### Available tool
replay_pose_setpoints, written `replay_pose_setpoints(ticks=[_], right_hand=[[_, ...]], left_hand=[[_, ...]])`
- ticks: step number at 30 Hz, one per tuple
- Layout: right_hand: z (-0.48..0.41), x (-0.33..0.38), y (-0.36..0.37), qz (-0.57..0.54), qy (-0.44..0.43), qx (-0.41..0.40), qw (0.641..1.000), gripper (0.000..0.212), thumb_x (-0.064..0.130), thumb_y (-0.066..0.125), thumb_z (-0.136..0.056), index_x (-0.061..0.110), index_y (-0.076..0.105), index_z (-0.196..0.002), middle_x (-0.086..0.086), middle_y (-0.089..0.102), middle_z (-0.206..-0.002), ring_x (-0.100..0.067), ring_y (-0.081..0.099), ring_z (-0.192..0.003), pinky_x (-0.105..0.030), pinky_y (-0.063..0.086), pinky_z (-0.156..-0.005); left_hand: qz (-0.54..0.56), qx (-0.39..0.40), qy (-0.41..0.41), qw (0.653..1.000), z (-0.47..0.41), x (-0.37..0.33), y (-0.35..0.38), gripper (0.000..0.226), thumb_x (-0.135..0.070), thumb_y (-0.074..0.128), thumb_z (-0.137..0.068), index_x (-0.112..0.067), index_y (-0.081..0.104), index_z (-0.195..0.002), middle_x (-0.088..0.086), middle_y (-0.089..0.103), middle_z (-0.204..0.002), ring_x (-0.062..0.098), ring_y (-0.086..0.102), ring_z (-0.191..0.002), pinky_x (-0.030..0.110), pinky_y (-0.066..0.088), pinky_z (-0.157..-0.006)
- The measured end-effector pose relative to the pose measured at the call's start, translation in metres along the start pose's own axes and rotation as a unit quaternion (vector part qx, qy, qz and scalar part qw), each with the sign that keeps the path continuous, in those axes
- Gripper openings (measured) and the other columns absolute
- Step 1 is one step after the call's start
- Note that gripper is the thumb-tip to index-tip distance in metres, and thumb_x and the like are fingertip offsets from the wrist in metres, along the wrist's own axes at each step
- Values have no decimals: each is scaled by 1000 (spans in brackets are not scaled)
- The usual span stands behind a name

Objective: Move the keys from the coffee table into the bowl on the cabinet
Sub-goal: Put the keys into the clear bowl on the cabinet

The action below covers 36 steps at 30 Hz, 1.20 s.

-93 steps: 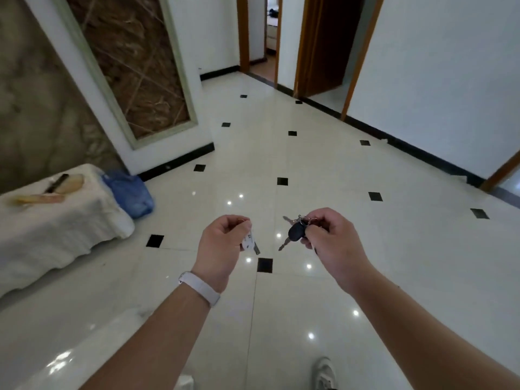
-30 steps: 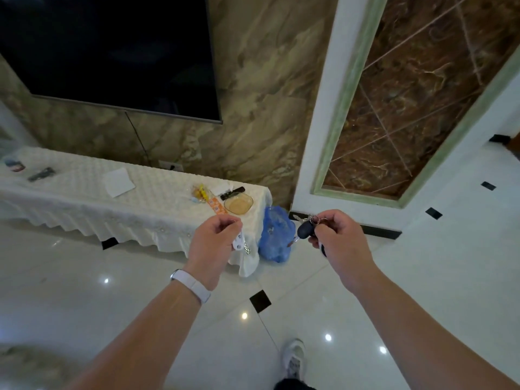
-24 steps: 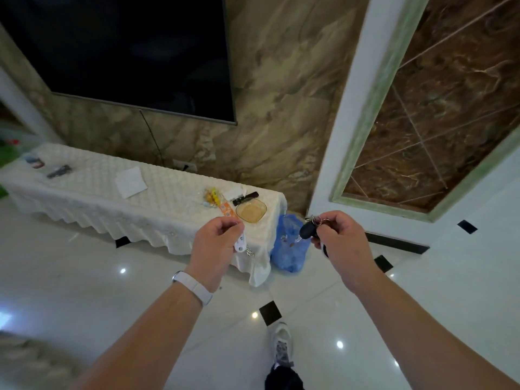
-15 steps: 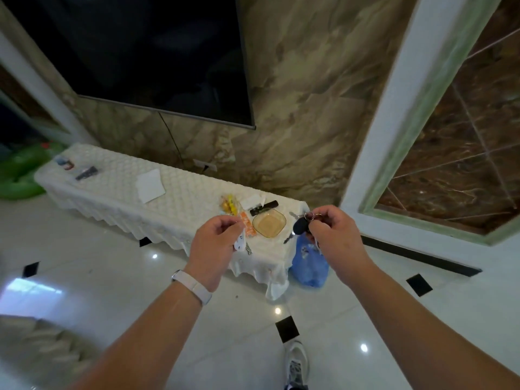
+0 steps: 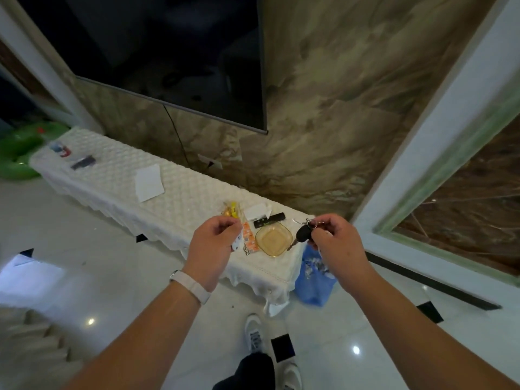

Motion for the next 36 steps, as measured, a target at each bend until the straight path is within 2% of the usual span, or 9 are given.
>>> replay_pose_setpoints(ticks=[7, 14, 17, 20, 24, 28, 30, 32, 36], right_hand=[[-76, -11, 35, 38, 25, -7, 999, 19, 3, 57, -83, 20, 64, -84, -5, 68, -85, -39, 64, -75, -49, 55, -69], [-165, -57, 69, 95, 61, -3, 994, 13, 7, 57, -82, 15, 65, -88, -9, 69, -86, -23, 61, -70, -37, 51, -67], [-198, -90, 82, 129, 79, 6, 988, 13, 13, 57, -83, 21, 64, -89, 5, 66, -85, -19, 62, -74, -31, 50, -67], [-230, -123, 93, 166, 92, 18, 982, 13, 17, 56, -83, 26, 63, -88, 12, 63, -79, -14, 59, -68, -24, 48, -59], [-274, -178, 114, 180, 95, 57, 977, 9, 12, 57, -84, 18, 62, -88, 2, 62, -72, -15, 53, -61, -12, 38, -43], [-308, -249, 143, 236, 79, 117, 962, 13, 13, 57, -85, 25, 59, -83, 5, 59, -66, -12, 52, -57, -16, 38, -48], [-322, -288, 156, 245, 92, 136, 955, 17, 16, 56, -85, 32, 55, -80, 6, 58, -64, -15, 54, -55, -27, 42, -51], [-333, -320, 168, 250, 95, 152, 951, 13, 18, 56, -85, 31, 55, -81, 7, 56, -63, -14, 52, -55, -28, 40, -49], [-350, -362, 200, 264, 73, 197, 941, 4, 21, 57, -84, 25, 56, -86, 8, 56, -72, -16, 55, -65, -32, 42, -57]], left_hand=[[-21, 38, -29, 999, -96, 31, 27, 5, -23, 67, -79, -26, 71, -77, 6, 72, -85, 29, 67, -86, 51, 56, -81], [-56, 73, -51, 994, -182, 83, 63, 7, -18, 64, -85, -21, 69, -80, 5, 67, -75, 17, 59, -68, 36, 53, -66], [-78, 72, -79, 991, -210, 117, 76, 7, -17, 64, -84, -18, 69, -79, 4, 68, -76, 17, 59, -65, 26, 53, -55], [-101, 78, -100, 987, -235, 156, 94, 8, -21, 63, -81, -19, 71, -78, 4, 72, -80, 22, 66, -76, 36, 55, -68], [-112, 69, -130, 983, -266, 213, 118, 9, -19, 63, -81, -18, 71, -77, 0, 69, -75, 19, 62, -72, 30, 48, -63], [-137, 76, -145, 977, -295, 280, 150, 8, -19, 62, -82, -18, 70, -78, -5, 68, -78, 13, 62, -75, 28, 51, -66], [-155, 80, -140, 975, -307, 310, 165, 8, -19, 62, -83, -18, 70, -80, -6, 67, -79, 9, 61, -75, 18, 45, -60], [-166, 74, -149, 972, -315, 339, 174, 9, -20, 62, -84, -17, 70, -81, -5, 67, -78, 4, 60, -69, 8, 39, -49], [-187, 73, -155, 967, -325, 379, 187, 8, -15, 60, -84, -17, 67, -80, -7, 64, -67, -6, 57, -54, 7, 40, -44]])
Point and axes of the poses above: each hand's wrist, its own z-axis away from the middle knuckle, its own y-axis out of the palm, x = y × z, the point moved 9 cm from there along -z, towards the middle knuckle
